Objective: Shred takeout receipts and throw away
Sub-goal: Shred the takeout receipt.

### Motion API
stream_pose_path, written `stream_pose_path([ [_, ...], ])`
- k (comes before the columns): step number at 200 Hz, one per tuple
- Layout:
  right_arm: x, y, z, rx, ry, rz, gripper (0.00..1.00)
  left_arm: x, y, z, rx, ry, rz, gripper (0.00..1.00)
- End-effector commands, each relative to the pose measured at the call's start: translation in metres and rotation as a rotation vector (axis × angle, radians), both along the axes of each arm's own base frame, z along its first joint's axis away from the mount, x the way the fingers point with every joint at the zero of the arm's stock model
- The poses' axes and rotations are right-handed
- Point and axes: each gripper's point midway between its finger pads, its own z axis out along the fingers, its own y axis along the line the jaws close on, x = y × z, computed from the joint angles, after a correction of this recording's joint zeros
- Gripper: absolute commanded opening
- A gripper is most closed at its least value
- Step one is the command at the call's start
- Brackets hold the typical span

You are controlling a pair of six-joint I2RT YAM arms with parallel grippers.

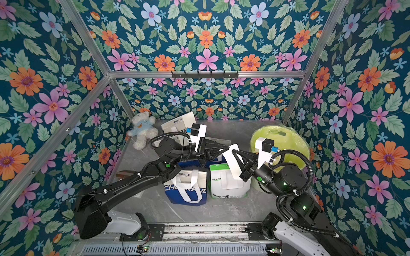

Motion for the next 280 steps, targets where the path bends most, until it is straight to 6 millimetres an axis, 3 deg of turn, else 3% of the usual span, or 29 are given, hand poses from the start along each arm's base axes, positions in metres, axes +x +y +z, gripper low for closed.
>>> stream_pose_path([
  [1,0.003,-0.006,-0.005,-0.047,0.021,-0.037,0.22,-0.001,0.004,0.008,-0.004,-0.042,0.028,0.0],
  [17,-0.001,-0.008,-0.012,-0.129,0.052,-0.036,0.4,0.003,0.001,0.0,0.067,-0.054,0.058,0.0],
  [35,-0.006,-0.012,-0.017,-0.231,0.095,-0.027,0.44,0.004,-0.003,-0.01,0.154,-0.082,0.091,0.0],
  [79,-0.024,-0.017,-0.012,-0.368,0.148,0.031,0.44,0.009,-0.008,-0.033,0.312,-0.128,0.142,0.0],
  [110,-0.029,-0.006,-0.02,-0.437,0.2,0.107,0.43,0.004,-0.012,-0.038,0.323,-0.129,0.125,0.0],
  [162,-0.019,-0.011,-0.026,-0.463,0.202,0.051,0.38,-0.002,-0.008,-0.035,0.311,-0.135,0.12,0.0],
  [191,-0.014,-0.013,-0.031,-0.499,0.207,0.027,0.49,-0.004,-0.007,-0.034,0.308,-0.135,0.112,0.0],
  [218,-0.011,-0.011,-0.033,-0.515,0.206,0.028,0.52,-0.006,-0.008,-0.035,0.309,-0.133,0.107,0.0],
  [246,-0.009,-0.006,-0.033,-0.521,0.201,0.043,0.52,-0.007,-0.01,-0.038,0.313,-0.126,0.096,0.0],
  [280,-0.007,0.0,-0.034,-0.525,0.2,0.07,0.45,-0.009,-0.009,-0.037,0.312,-0.127,0.095,0.0],
])
